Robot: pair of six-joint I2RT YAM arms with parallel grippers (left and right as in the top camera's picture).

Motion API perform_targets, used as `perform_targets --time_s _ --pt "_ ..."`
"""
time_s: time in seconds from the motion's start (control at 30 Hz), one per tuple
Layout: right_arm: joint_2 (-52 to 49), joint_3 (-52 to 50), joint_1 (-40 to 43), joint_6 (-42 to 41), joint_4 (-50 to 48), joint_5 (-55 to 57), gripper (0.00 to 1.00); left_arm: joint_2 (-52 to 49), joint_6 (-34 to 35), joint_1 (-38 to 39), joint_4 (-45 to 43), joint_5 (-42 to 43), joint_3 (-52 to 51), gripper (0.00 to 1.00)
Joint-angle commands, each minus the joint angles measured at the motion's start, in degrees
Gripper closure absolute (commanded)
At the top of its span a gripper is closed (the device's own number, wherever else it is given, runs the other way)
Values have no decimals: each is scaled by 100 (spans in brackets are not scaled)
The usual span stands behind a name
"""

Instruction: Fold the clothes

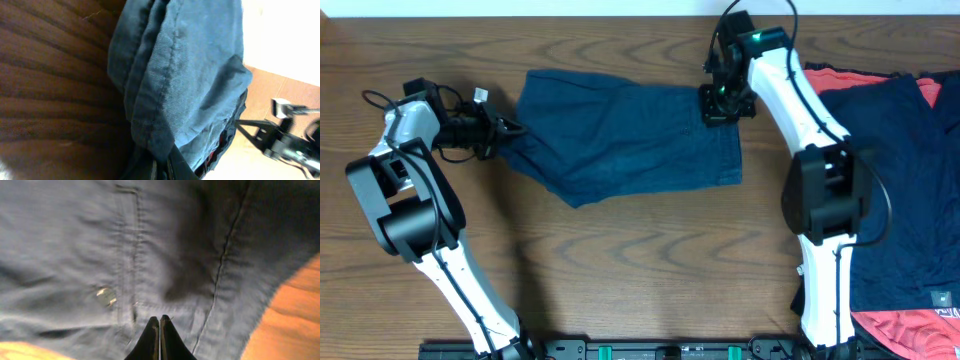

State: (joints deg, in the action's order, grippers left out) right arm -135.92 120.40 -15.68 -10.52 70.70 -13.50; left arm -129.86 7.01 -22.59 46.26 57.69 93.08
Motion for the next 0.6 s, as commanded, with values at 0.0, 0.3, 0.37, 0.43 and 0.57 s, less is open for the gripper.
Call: perform_targets --time_s 0.0,0.3,0.37,0.43,0.57 --pt "-326 79 -157 -39 -44 -11 99 411 -186 -46 11 -42 -20 94" --pt "-553 79 -251 -127 -90 -26 99 793 -225 42 179 -66 -20 94" --pt "-553 79 -264 -125 -98 -26 99 872 -299 129 293 -98 -20 94" --pt "-553 79 -275 -125 -107 -28 99 960 -382 264 396 -153 -20 94" --pt "-555 79 -278 -125 -103 -70 99 1228 -426 675 516 -463 -20 94"
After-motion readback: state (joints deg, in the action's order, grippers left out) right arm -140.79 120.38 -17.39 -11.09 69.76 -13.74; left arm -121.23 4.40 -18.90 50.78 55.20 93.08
